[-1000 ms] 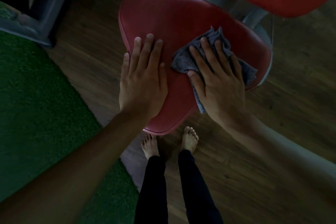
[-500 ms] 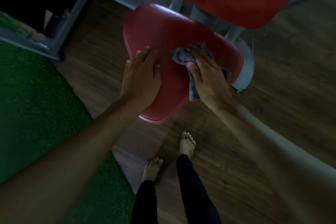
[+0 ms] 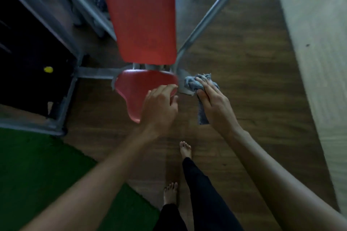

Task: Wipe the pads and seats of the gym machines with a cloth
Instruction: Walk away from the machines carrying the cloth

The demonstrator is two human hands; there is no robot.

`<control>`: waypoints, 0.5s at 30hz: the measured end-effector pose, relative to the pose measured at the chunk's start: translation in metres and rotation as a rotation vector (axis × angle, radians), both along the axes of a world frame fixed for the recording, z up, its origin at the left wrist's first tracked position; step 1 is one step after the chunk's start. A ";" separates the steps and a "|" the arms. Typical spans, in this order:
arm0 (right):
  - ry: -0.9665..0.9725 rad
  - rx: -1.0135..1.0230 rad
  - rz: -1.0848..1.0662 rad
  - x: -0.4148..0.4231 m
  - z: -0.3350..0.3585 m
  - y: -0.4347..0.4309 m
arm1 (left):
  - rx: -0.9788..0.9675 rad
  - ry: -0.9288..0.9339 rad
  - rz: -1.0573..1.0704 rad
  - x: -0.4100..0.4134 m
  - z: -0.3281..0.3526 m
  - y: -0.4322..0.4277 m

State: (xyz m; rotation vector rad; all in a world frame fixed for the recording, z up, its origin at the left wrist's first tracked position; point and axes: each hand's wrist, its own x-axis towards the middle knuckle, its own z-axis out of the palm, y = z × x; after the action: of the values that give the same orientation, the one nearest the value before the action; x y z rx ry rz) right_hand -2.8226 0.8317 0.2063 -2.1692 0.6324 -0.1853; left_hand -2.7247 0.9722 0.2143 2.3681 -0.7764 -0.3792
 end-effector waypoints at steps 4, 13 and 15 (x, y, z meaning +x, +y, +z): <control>-0.057 -0.028 -0.187 -0.097 0.071 -0.004 | 0.001 -0.084 -0.197 -0.052 0.070 -0.011; -0.197 -0.039 -0.652 -0.260 0.136 -0.051 | 0.071 -0.171 -0.541 -0.150 0.136 -0.097; -0.198 -0.042 -0.734 -0.294 0.145 -0.063 | 0.080 -0.190 -0.592 -0.178 0.145 -0.127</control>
State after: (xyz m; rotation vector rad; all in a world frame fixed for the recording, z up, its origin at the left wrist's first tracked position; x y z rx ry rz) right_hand -3.1171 0.7682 0.3512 -1.8334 1.2884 -0.7922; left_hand -2.9022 0.8450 0.3590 2.2271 -1.5839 -0.4316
